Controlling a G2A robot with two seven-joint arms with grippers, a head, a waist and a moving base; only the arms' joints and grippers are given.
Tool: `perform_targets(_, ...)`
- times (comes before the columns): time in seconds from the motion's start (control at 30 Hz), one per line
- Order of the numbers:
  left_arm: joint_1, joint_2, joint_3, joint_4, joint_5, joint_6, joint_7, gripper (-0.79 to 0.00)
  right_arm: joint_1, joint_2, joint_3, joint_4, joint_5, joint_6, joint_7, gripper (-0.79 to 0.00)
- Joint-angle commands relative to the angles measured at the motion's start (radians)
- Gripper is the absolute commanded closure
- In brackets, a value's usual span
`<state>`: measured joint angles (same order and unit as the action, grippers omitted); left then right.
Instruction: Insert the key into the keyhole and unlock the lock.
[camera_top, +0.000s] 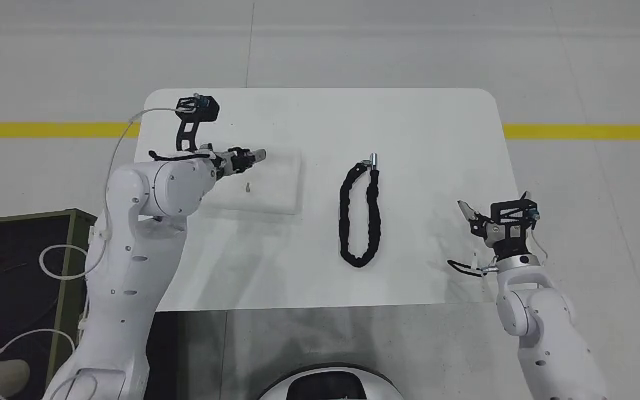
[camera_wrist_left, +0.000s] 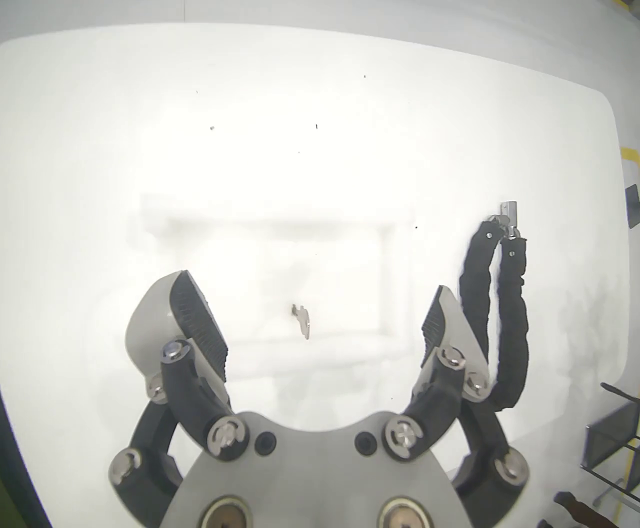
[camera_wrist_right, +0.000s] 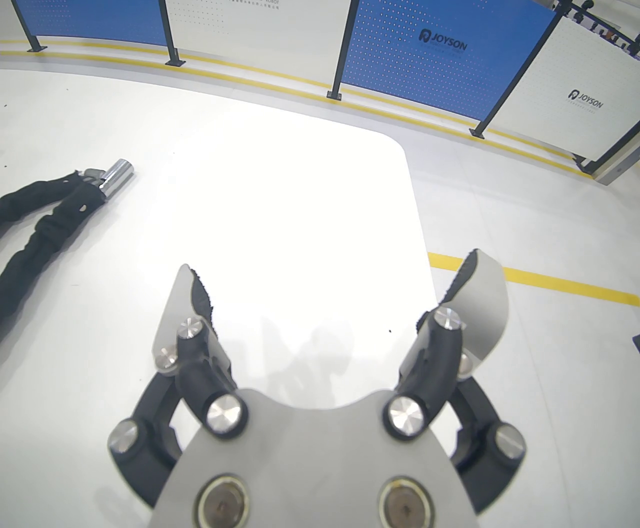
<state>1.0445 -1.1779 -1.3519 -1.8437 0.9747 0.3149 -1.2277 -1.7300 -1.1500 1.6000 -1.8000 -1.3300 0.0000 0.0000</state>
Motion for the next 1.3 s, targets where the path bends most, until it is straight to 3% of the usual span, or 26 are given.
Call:
perform_targets(0.0,0.003,0.0,-0.002,-0.002,0.002,-0.002,0.002,-0.785,0.0,0.0,0.0,0.0,0.0,0.0,0.0,-0.785)
perform_targets(0.27,0.012,0.001,0.013,0.033,-0.001,-0.028,-0.009,-0.785,0.0,0.0,0.0,0.0,0.0,0.0,0.0,-0.785)
perform_targets(0.57,-0.075,0.002,0.08,0.086,0.063,-0.032,-0.254,-0.785,0.0,0.0,0.0,0.0,0.0,0.0,0.0,-0.785)
perform_targets(0.63,-0.083,0.002,0.09,0.079,0.074,-0.037,-0.274,-0.674,0.0,0.0,0.0,0.0,0.0,0.0,0.0,-0.785)
perform_targets(0.7,-0.083,0.002,0.089,0.091,0.074,-0.03,-0.288,-0.468,0.0,0.0,0.0,0.0,0.0,0.0,0.0,-0.785)
perform_targets(0.73,-0.084,0.001,0.09,0.095,0.07,-0.033,-0.293,-0.409,0.0,0.0,0.0,0.0,0.0,0.0,0.0,-0.785)
perform_targets(0.97,-0.088,0.0,0.075,0.156,0.027,-0.045,-0.267,-0.277,0.0,0.0,0.0,0.0,0.0,0.0,0.0,-0.785)
perform_targets(1.27,-0.12,-0.006,0.101,0.242,0.024,-0.071,-0.23,-0.265,0.0,0.0,0.0,0.0,0.0,0.0,0.0,-0.785)
